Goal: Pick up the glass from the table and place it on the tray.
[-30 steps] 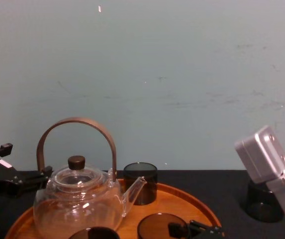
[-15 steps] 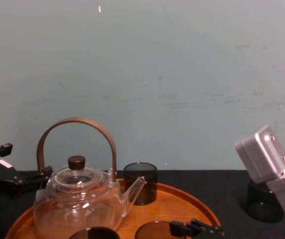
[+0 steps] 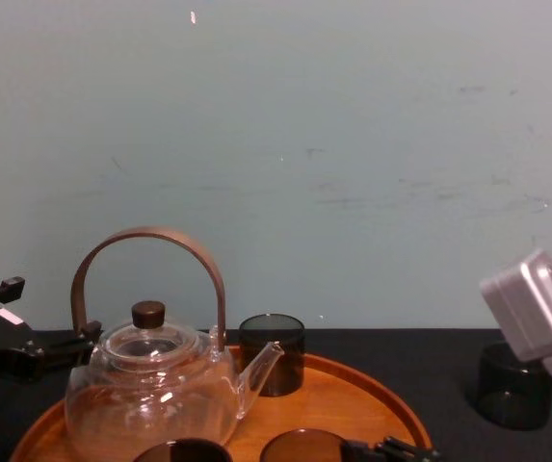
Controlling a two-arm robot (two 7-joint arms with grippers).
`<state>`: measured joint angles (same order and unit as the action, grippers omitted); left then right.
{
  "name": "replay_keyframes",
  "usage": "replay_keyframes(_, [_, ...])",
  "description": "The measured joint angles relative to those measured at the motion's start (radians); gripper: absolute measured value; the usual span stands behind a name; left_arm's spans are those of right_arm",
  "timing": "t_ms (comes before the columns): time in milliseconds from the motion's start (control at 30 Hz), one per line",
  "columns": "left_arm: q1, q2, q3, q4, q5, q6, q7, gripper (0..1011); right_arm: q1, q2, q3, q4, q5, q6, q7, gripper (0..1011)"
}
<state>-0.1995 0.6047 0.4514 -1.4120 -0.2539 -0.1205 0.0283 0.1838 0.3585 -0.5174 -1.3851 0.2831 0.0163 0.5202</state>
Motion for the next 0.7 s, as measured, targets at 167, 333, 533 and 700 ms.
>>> replay_keyframes(167, [0.0, 0.0, 0.0, 0.0, 0.0, 0.0, 0.0, 1010, -0.013, 0.018, 0.006, -0.014, 0.006, 0.004, -0.001, 1003])
replay_keyframes(333, [0.0, 0.0, 0.0, 0.0, 0.0, 0.0, 0.0, 1010, -0.036, 0.043, 0.017, -0.034, 0.009, 0.003, -0.009, 1002])
replay_keyframes(533, [0.0, 0.0, 0.0, 0.0, 0.0, 0.0, 0.0, 1009, -0.074, 0.08, 0.049, -0.081, 0.018, 0.004, -0.031, 1002])
replay_keyframes(700, [0.0, 0.0, 0.0, 0.0, 0.0, 0.0, 0.0, 1010, -0.107, 0.105, 0.085, -0.118, 0.029, 0.002, -0.054, 1002])
